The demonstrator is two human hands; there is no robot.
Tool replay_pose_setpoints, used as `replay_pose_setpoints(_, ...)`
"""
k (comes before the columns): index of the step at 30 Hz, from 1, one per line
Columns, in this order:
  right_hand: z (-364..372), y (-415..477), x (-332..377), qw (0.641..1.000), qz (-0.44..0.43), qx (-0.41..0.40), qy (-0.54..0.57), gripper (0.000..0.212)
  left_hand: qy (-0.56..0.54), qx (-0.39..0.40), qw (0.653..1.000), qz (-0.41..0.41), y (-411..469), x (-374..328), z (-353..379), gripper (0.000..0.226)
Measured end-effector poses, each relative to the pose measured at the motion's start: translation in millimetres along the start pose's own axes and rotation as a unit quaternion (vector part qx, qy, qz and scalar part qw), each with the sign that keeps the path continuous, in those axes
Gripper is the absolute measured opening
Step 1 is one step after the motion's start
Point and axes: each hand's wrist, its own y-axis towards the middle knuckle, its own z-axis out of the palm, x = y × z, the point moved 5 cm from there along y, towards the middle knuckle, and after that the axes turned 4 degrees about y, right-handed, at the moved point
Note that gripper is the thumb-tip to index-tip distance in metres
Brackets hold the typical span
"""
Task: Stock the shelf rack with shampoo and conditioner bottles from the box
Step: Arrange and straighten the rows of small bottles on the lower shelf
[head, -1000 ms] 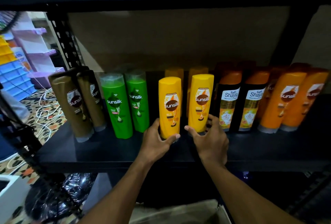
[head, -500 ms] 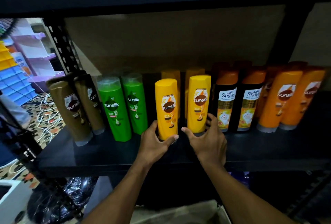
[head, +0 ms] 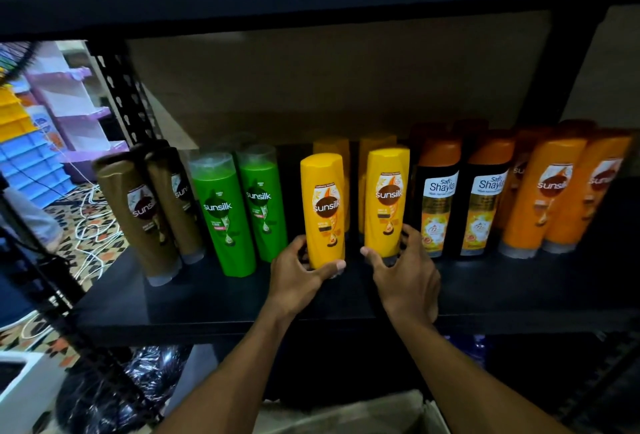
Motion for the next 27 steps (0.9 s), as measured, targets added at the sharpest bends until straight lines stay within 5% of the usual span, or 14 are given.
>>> replay_pose_setpoints(17, -1, -1, 0, 1.000, -0.007, 0.000, -0.005, 0.080, 0.084, -0.068, 0.994, -0.027, 4, -8, 11, 0.048)
replay_pose_setpoints(27, -3, 0, 2, 1.000, -0.003, 0.000, -0.001, 0.080, 0.093, -0.061, 0.994, -0.017, 4, -9, 13, 0.061)
